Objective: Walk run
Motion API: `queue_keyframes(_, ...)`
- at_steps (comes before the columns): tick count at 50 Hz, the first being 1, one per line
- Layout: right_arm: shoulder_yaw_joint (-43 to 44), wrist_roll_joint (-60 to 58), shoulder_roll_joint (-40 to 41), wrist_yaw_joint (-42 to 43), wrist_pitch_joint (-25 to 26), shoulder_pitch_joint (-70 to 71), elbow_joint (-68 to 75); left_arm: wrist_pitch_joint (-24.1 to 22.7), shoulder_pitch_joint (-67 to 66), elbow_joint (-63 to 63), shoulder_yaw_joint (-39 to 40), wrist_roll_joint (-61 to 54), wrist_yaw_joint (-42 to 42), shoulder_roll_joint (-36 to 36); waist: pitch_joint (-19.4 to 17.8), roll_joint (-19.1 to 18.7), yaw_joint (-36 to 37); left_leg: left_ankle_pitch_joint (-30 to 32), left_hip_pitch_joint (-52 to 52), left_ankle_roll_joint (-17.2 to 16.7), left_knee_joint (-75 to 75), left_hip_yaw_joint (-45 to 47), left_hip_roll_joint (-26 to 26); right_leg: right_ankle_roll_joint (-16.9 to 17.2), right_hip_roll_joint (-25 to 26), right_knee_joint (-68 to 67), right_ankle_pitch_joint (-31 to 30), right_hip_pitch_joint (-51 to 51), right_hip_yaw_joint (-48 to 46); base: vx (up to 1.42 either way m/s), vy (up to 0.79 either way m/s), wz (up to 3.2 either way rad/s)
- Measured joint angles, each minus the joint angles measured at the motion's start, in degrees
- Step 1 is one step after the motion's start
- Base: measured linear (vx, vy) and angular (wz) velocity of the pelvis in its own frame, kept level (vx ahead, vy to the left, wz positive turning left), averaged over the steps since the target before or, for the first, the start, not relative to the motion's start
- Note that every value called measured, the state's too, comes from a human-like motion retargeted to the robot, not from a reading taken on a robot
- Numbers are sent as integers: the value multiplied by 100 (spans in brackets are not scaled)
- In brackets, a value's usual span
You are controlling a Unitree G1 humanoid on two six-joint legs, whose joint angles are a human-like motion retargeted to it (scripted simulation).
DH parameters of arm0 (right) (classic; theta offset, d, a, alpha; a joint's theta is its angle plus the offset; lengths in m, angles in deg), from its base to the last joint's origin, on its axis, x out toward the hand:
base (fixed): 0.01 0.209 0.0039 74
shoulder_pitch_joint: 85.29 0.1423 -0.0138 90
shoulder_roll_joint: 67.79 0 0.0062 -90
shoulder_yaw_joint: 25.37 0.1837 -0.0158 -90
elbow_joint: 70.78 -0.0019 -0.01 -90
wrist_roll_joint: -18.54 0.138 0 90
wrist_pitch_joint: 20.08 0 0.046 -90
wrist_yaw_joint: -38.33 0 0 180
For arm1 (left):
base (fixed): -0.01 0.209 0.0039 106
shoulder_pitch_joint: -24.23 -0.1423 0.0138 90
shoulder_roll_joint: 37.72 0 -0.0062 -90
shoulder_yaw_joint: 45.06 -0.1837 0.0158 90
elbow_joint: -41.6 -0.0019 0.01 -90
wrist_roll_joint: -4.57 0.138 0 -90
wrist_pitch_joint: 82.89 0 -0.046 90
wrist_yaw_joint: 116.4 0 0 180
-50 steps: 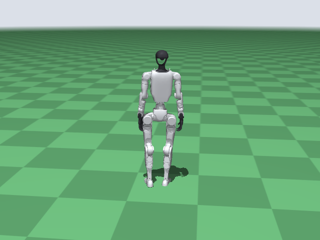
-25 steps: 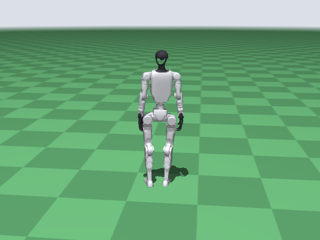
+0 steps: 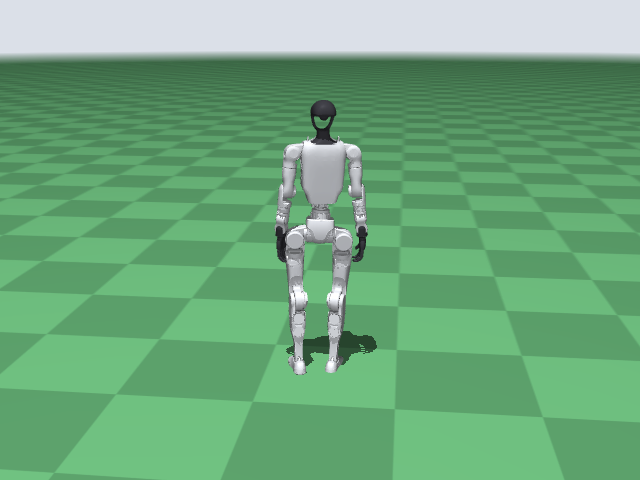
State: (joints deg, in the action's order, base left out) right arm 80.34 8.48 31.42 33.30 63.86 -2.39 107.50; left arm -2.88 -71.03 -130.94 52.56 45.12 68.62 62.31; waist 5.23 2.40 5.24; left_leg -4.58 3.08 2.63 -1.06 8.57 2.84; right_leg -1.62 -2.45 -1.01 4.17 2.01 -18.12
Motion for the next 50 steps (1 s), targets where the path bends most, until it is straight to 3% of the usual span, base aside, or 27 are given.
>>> queue_keyframes(50,-28,-88,-27,-44,27,48,1,-19,48,0,-68,52,40,-24,-23,2,19,-3,-63,-13,-36,-10,-19,5,-23,1,9,-23,-41,0,0,0)
